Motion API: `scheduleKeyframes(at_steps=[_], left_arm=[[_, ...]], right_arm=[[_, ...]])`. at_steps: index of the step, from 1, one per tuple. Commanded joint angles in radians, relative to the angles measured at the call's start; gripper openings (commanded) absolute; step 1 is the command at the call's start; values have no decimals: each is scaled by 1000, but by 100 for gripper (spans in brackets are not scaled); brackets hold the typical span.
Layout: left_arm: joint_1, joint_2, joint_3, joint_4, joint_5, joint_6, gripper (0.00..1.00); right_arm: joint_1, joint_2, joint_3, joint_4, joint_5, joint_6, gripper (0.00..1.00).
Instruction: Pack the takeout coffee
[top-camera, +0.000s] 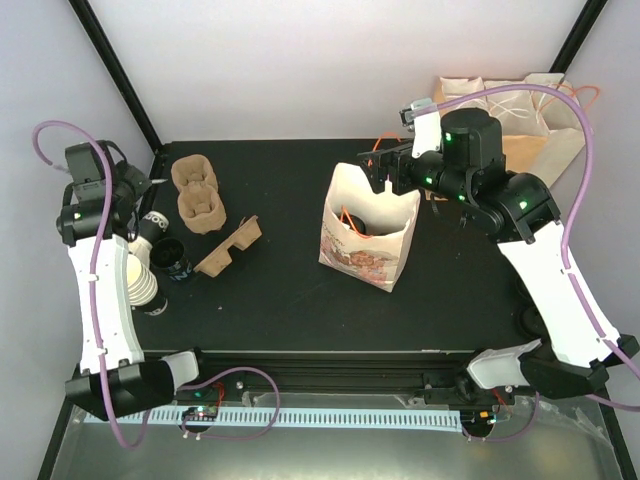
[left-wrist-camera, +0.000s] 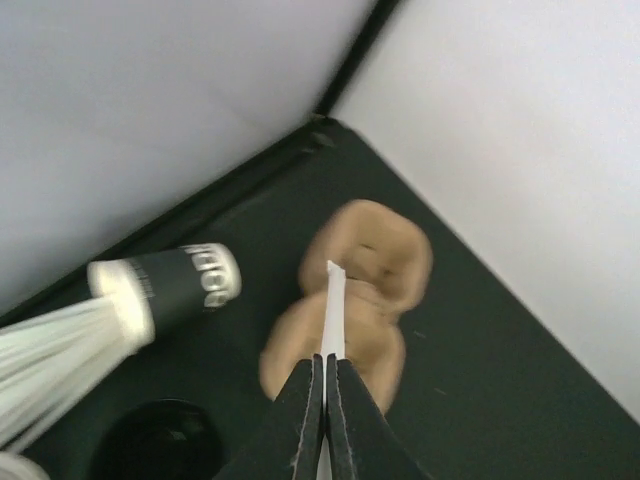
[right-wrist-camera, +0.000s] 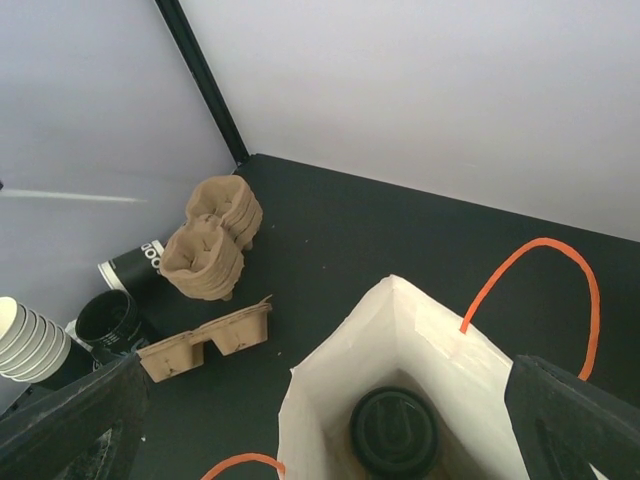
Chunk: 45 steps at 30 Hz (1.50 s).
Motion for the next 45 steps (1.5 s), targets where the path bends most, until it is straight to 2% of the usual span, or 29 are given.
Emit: scheduleKeyframes(at_steps=[1, 4, 5, 8, 12, 17, 21, 24, 29, 30, 31, 32, 33, 34, 36, 38, 41, 45], left_arm=[[-11, -69, 17, 188, 455, 56, 2], [-23, -119, -72, 387, 784, -58, 2], [-39, -131, -99, 486, 848, -97, 2], [-130, -128, -110, 604, 939, -116, 2], [-290, -33, 6, 520, 990, 1, 2], [-409, 45, 94, 473, 1062, 89, 1], [-495, 177, 239, 228, 1027, 235, 2], [-573, 267, 351, 77, 928, 334, 2], [-664, 373, 465, -17, 790, 405, 3], [-679, 394, 492, -45, 764, 425, 11], [-696, 410, 519, -78, 729, 441, 36], [-705, 421, 543, -112, 680, 456, 73], [-706, 421, 561, -136, 631, 465, 95], [-704, 405, 562, -144, 580, 472, 98], [-687, 357, 539, -137, 420, 456, 99], [-610, 309, 494, -132, 327, 400, 99], [-419, 254, 394, -152, 292, 278, 99], [-213, 155, 147, -65, 287, 178, 99]], right_arm=[[3, -28, -23, 41, 4, 19, 100], [3, -37, -41, 48, 3, 23, 100], [2, -42, -48, 50, 4, 23, 100], [3, -57, -69, 59, 10, 20, 100], [3, -70, -96, 71, 17, 12, 100], [3, -82, -95, 70, 84, -8, 100], [3, -104, -108, 81, 159, -22, 100], [2, -114, -119, 95, 166, -23, 100], [2, -109, -112, 93, 173, -33, 100], [3, -108, -111, 92, 175, -33, 100], [2, -106, -109, 92, 177, -35, 100], [2, -104, -107, 92, 177, -36, 100], [2, -101, -103, 90, 175, -38, 100], [2, -97, -98, 85, 175, -40, 100], [2, -88, -86, 79, 175, -42, 100], [3, -79, -76, 74, 171, -45, 100], [3, -63, -62, 68, 167, -48, 100], [3, -44, -47, 60, 156, -51, 100]])
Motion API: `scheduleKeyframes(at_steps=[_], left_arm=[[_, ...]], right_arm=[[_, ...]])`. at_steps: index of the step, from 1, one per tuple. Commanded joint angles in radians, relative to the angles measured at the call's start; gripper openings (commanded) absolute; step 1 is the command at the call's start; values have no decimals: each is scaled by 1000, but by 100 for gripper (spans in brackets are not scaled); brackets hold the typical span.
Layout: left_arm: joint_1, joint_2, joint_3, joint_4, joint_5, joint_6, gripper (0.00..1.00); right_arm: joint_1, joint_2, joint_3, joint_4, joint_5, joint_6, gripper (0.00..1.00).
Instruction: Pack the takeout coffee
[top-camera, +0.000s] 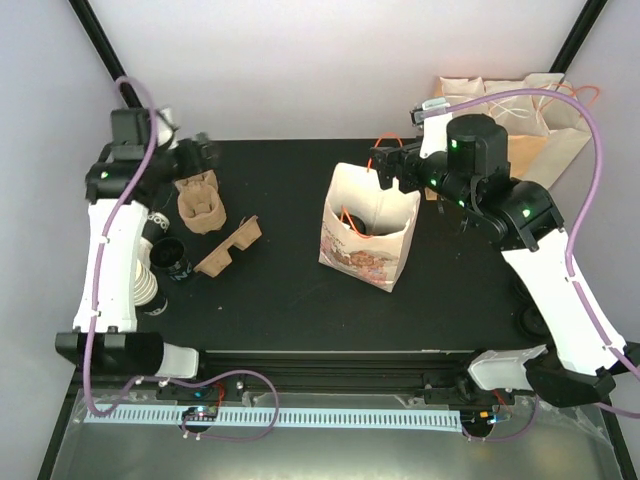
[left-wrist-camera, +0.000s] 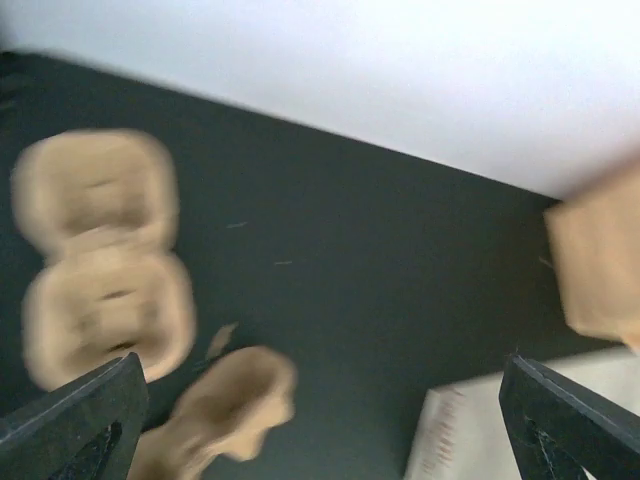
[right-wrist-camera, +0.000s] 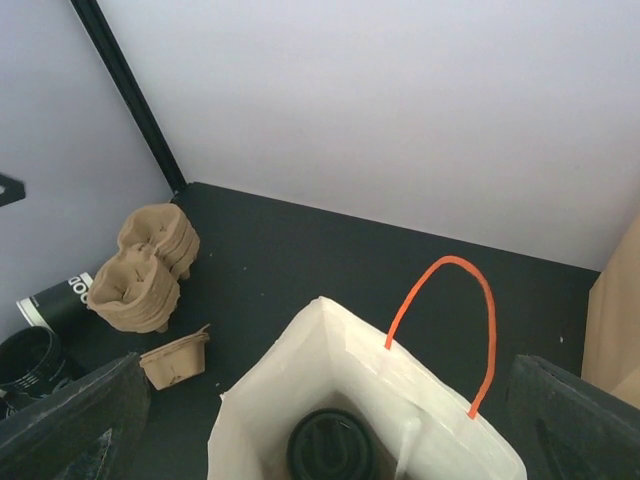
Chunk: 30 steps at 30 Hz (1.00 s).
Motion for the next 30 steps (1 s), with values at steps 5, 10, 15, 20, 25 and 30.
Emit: scheduleKeyframes(at_steps=[5, 10, 15, 20, 25, 30], left_arm=[[352, -191, -463, 232, -38, -228, 99], [452, -113, -481, 135, -195, -230, 99], [617, -39, -539, 186, 4, -264, 99], [704, -60, -635, 325, 62, -279, 93], [735, 17, -591, 223, -62, -228, 83], [746, 63, -593, 257, 1, -220, 75]], right_arm=[[1, 36, 36, -19, -16, -7, 100], [-3, 55, 40, -38, -25, -5, 100], [-9, 94, 70, -76, -41, -4, 100], [-9, 146, 117, -115, -68, 3, 100], [-9, 223, 216, -181, -92, 12, 100], [-9, 264, 258, -197, -121, 20, 100]])
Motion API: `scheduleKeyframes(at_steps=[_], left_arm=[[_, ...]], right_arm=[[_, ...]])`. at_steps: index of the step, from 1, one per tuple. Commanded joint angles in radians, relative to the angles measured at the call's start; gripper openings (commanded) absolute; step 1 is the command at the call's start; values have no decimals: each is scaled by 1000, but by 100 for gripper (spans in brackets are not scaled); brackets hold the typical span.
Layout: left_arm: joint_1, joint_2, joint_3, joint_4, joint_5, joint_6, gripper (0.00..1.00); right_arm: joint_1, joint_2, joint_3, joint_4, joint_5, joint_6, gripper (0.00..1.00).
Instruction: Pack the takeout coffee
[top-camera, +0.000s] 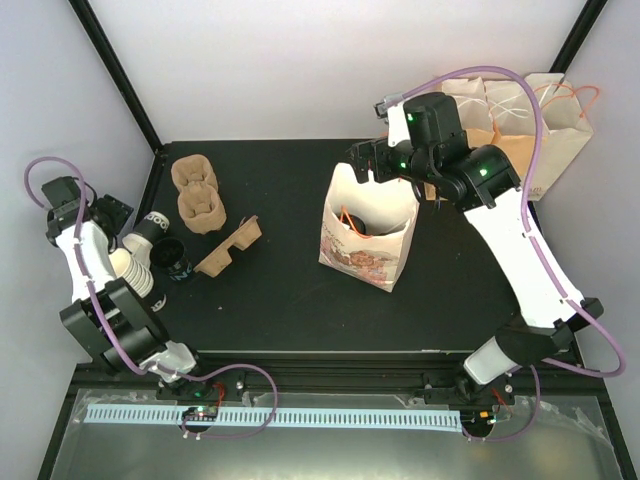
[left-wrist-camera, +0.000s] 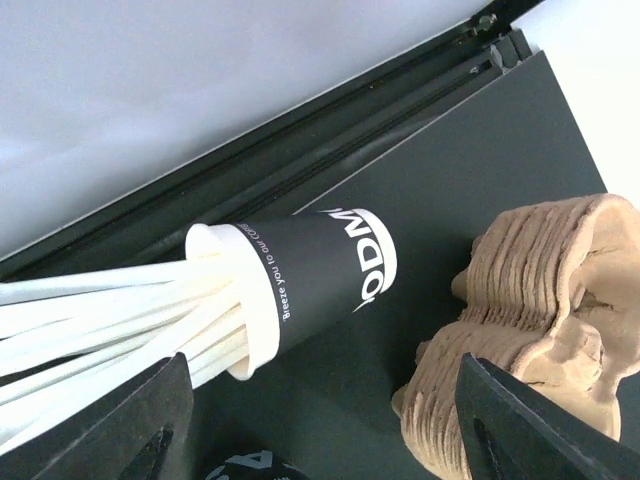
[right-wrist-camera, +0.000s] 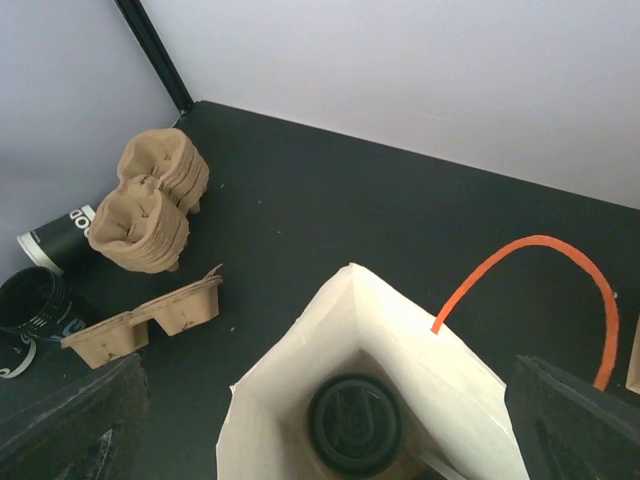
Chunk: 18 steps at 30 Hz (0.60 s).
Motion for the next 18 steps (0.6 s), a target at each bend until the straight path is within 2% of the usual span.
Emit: scheduleKeyframes(at_steps=[1, 4, 8, 13, 18], left_arm=[[13, 38, -28, -26, 55, 13, 74], [-10, 26, -9, 15, 111, 32, 73], [-84, 16, 64, -39, 106, 57, 74], [-170, -44, 1, -35, 171, 10, 75], [-260, -92, 54, -30, 226, 25, 82]], right_arm=[[-3, 24, 50, -37, -42, 16, 100], [-2, 47, 71, -45, -58, 17, 100], [-4, 65, 84, -47, -73, 10, 100], [-3, 87, 95, -36, -116, 2, 100], [4, 101, 89, -29, -139, 1, 100]])
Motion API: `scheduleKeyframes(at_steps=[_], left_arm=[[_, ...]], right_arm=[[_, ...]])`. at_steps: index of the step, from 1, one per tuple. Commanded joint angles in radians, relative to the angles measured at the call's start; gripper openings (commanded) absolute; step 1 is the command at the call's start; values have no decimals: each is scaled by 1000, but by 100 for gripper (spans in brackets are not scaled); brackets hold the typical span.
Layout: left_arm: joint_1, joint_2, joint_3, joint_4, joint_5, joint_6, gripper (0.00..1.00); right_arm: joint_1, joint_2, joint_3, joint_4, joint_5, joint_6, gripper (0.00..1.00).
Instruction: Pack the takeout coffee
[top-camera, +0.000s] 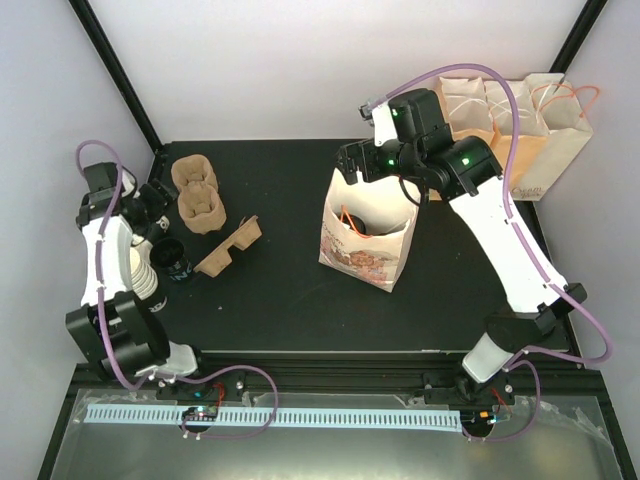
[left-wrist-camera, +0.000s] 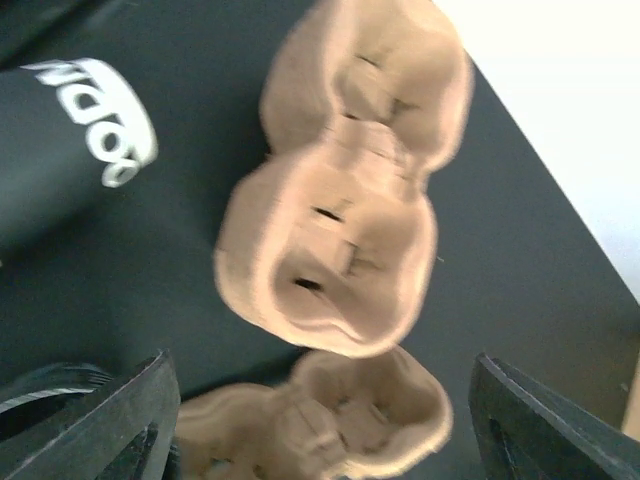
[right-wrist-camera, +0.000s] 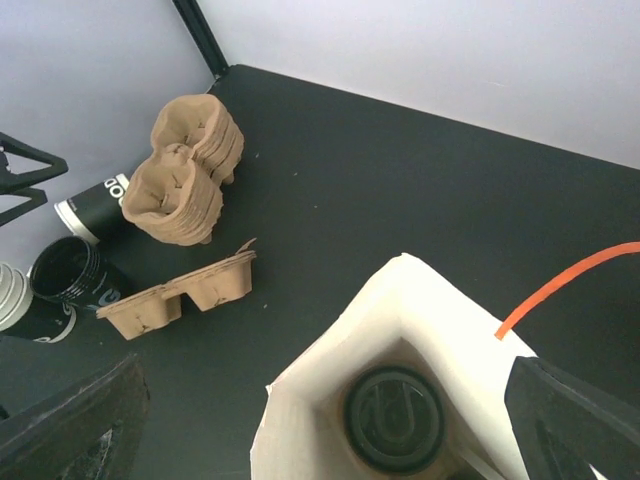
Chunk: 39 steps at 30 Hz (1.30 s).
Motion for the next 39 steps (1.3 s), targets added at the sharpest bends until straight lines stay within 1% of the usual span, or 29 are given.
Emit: scheduleKeyframes(at_steps=[1, 3, 6, 9, 12, 15, 18, 20, 23, 24, 26, 27, 31, 33, 36, 38, 39], left_arm=[[-61, -66, 81, -16, 93, 3, 83], [-89, -81, 138, -56, 96, 7, 83], [-122, -120, 227, -159, 49, 15, 83], [-125, -216, 253, -270, -21, -1, 85], [-125, -357, 269, -341, -58, -37, 87], [-126, -475, 279, -395, -57, -138, 88], [-125, -554, 277, -491, -98, -124, 89], [-126, -589, 275, -589, -180, -82, 92], [-127, -662, 273, -640, -367, -66, 97], [-131, -677, 288, -654, -453, -69, 98], [-150, -687, 305, -686, -560, -90, 99], [-158, -689, 290, -704, -614, -117, 99], [-168, -661, 165, -756, -719, -258, 99], [-168, -655, 107, -740, -782, -317, 99], [-162, -687, 57, -634, -867, -320, 99], [-150, -693, 26, -548, -865, -286, 99], [-139, -675, 22, -533, -860, -279, 99]], right_arm=[[8, 7, 18, 16, -42, -4, 100], [22, 4, 7, 40, -46, -6, 100], [44, 7, 9, 88, -40, 5, 100], [65, 15, 20, 130, -27, 21, 100], [95, 31, 43, 164, -18, 41, 100], [168, 60, 54, 207, -23, 43, 100], [275, 78, -18, 303, 5, 34, 100], [328, 72, -108, 420, 11, 58, 100], [379, 55, -218, 574, 27, 103, 100], [387, 47, -248, 614, 28, 118, 100], [398, 30, -303, 669, 25, 136, 100], [401, 18, -334, 688, 23, 135, 100], [403, -49, -439, 740, 44, 123, 100], [403, -90, -481, 747, 53, 108, 100], [405, -172, -557, 759, 64, 80, 100], [405, -251, -644, 802, 74, 64, 100], [405, -295, -699, 829, 81, 57, 100]])
